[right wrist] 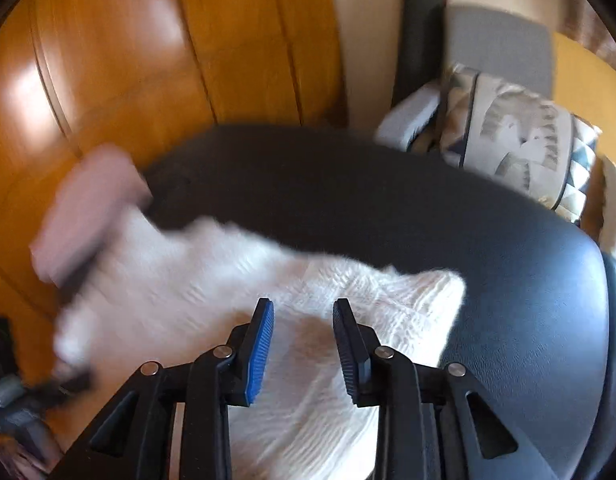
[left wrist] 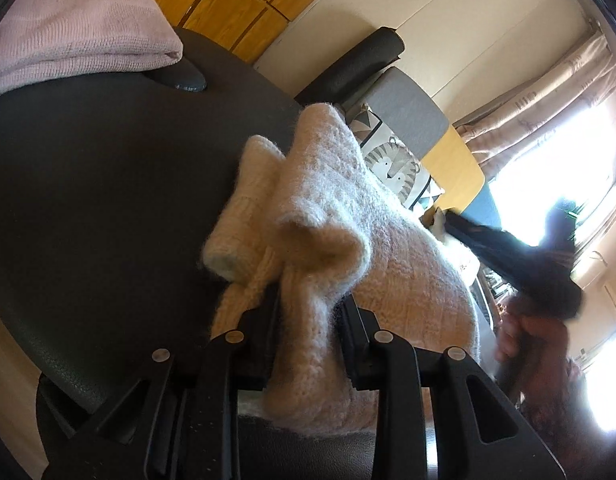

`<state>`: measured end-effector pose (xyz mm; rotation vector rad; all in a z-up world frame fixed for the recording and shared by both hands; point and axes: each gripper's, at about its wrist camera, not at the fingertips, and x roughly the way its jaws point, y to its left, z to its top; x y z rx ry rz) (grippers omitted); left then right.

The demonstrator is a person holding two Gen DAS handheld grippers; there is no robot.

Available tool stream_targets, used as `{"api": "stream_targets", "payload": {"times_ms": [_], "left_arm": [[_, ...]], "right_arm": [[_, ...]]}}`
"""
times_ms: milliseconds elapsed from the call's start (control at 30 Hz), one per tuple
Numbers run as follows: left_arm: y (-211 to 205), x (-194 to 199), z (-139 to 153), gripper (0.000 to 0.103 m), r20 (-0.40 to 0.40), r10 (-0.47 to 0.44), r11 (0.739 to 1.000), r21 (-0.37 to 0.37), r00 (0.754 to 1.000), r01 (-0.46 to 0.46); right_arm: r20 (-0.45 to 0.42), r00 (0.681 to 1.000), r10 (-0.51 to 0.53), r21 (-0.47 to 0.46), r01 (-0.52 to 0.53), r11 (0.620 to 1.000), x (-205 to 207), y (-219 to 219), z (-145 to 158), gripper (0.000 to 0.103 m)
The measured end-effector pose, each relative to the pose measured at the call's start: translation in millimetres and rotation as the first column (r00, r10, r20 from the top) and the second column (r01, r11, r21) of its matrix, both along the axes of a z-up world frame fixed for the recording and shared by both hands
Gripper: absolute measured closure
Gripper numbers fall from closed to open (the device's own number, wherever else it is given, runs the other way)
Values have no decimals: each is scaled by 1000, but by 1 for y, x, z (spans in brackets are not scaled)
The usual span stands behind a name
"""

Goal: Fold clothes

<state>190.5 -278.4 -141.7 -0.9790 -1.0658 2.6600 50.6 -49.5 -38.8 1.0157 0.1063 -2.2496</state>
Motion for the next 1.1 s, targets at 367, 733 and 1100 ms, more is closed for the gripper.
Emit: {"api": "stream_targets", "payload": {"times_ms": [367, 733, 1100], "left_arm": [[1, -2, 1, 72, 27, -11, 1000, -8, 1000, 11], [80, -28, 13, 64, 125, -237, 971, 31, 963, 235], [149, -43, 20, 59, 111, -371, 925, 135, 922, 356]], "right_arm": [[-144, 945, 294, 346, -230, 909, 61, -83, -38, 71], [-139, 970, 199, 355, -139, 925, 69, -15, -37, 71], [-142, 987, -72, 79, 84, 993, 97, 127, 12, 71]]}}
